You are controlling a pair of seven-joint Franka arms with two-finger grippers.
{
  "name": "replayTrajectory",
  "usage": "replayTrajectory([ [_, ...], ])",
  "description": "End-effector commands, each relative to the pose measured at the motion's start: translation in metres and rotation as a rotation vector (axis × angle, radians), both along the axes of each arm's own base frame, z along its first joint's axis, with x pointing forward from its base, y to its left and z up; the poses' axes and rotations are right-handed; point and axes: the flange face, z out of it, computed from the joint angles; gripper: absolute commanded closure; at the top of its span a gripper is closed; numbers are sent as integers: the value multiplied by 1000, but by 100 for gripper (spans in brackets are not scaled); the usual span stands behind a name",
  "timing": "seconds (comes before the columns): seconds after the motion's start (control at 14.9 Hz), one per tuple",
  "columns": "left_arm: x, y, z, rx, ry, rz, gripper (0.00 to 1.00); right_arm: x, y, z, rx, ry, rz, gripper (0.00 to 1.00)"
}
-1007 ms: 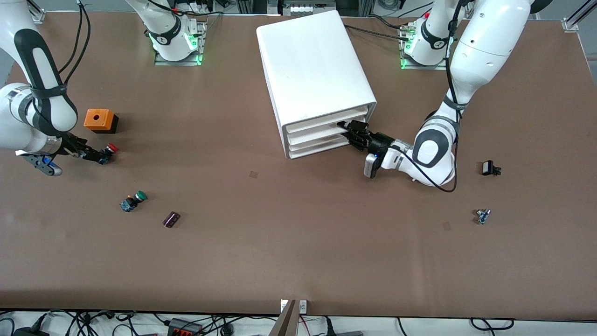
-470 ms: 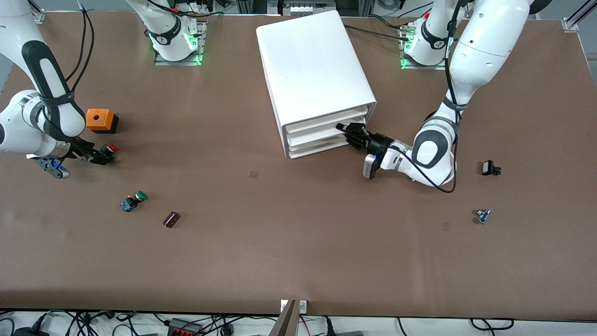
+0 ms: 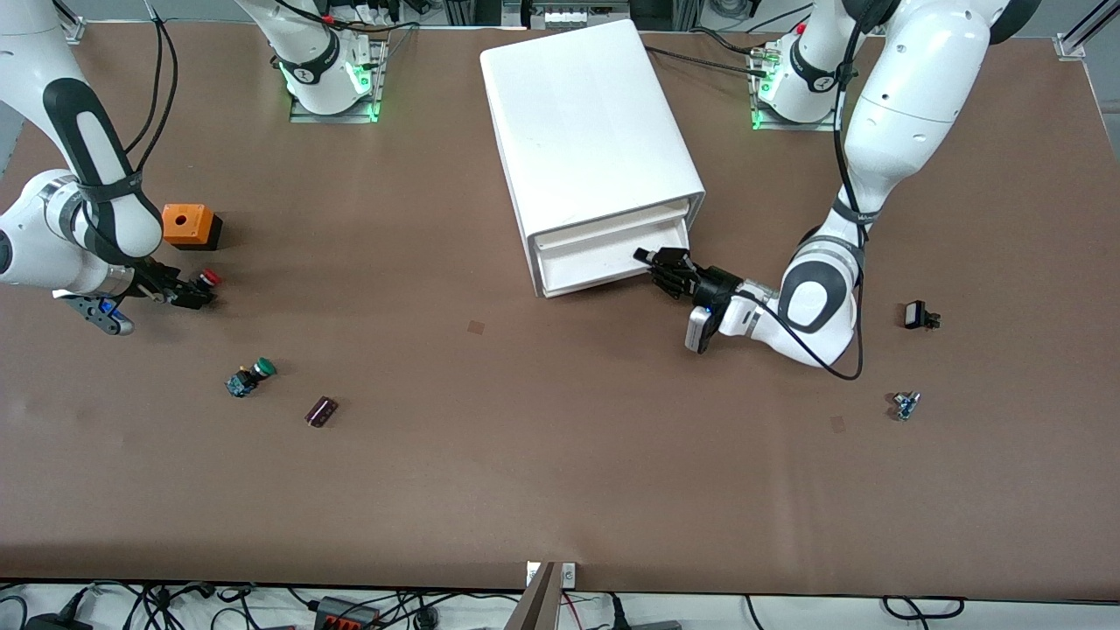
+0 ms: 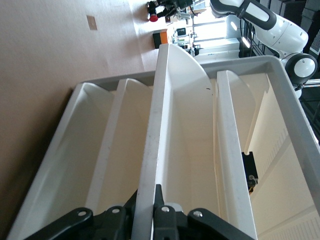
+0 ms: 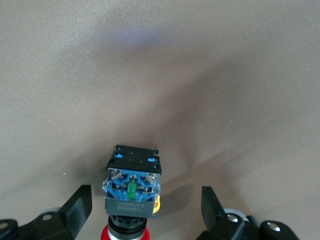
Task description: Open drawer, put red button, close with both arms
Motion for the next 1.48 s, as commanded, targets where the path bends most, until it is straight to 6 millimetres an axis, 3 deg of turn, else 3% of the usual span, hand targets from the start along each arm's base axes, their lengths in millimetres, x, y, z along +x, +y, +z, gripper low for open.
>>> replayTrajectory([
  [0.0,44,3,-23,18,-75,40,93,-2,1,-2,12,-3,-7,30],
  [0.2,53,4,-18,35,-58,54,93,-1,3,-2,13,-3,3,66],
  [0.34,64,15,-15,59,-65,68,93,2,6,-1,21,-6,36,83],
  [0.4,65,21,-16,77,-71,64,90,6,8,4,26,-15,75,95],
  [0.47,65,21,-15,79,-70,63,86,17,9,16,32,-29,120,100],
  [0.54,66,22,-15,80,-71,66,73,28,13,29,41,-19,149,100],
  [0.6,65,21,-15,71,-85,62,21,43,19,48,58,-1,185,100],
  [0.67,67,22,-9,67,-98,62,0,62,26,74,72,9,230,100],
  [0.81,73,35,-2,70,-95,83,0,102,53,136,79,9,314,100],
  [1.01,77,39,15,76,-70,96,0,132,103,182,72,-21,405,100],
  [1.28,83,67,63,152,-1,79,0,156,209,238,64,-94,559,100],
  [1.41,84,68,85,210,21,79,0,161,267,270,65,-134,643,100],
])
